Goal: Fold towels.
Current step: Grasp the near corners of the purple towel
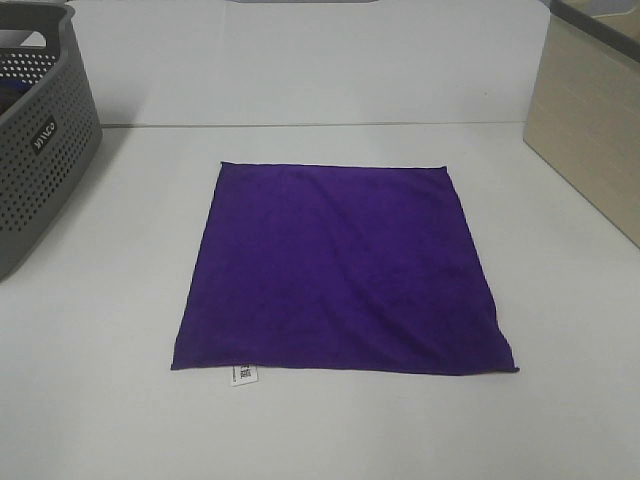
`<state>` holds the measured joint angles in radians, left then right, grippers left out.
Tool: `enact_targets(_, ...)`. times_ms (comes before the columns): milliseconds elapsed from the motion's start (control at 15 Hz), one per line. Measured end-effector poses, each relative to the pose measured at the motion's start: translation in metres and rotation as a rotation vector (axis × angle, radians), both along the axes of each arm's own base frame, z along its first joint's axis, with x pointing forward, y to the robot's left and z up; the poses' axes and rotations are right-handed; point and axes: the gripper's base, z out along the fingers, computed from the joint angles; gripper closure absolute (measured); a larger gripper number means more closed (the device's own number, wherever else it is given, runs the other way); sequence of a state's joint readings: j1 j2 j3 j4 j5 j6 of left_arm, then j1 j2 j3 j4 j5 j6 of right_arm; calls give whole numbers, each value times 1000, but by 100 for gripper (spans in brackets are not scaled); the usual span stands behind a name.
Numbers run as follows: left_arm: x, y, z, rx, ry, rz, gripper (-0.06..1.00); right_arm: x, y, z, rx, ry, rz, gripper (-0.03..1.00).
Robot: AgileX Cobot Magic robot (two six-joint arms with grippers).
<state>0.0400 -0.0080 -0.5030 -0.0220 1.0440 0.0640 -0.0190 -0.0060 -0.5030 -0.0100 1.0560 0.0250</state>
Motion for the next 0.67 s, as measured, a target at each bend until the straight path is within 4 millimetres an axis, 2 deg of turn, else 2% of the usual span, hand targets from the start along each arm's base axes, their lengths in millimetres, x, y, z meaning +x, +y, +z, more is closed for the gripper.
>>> enact_targets(667, 0, 0, 0, 2, 0, -3, 4, 0, 0, 0, 0, 0, 0, 19)
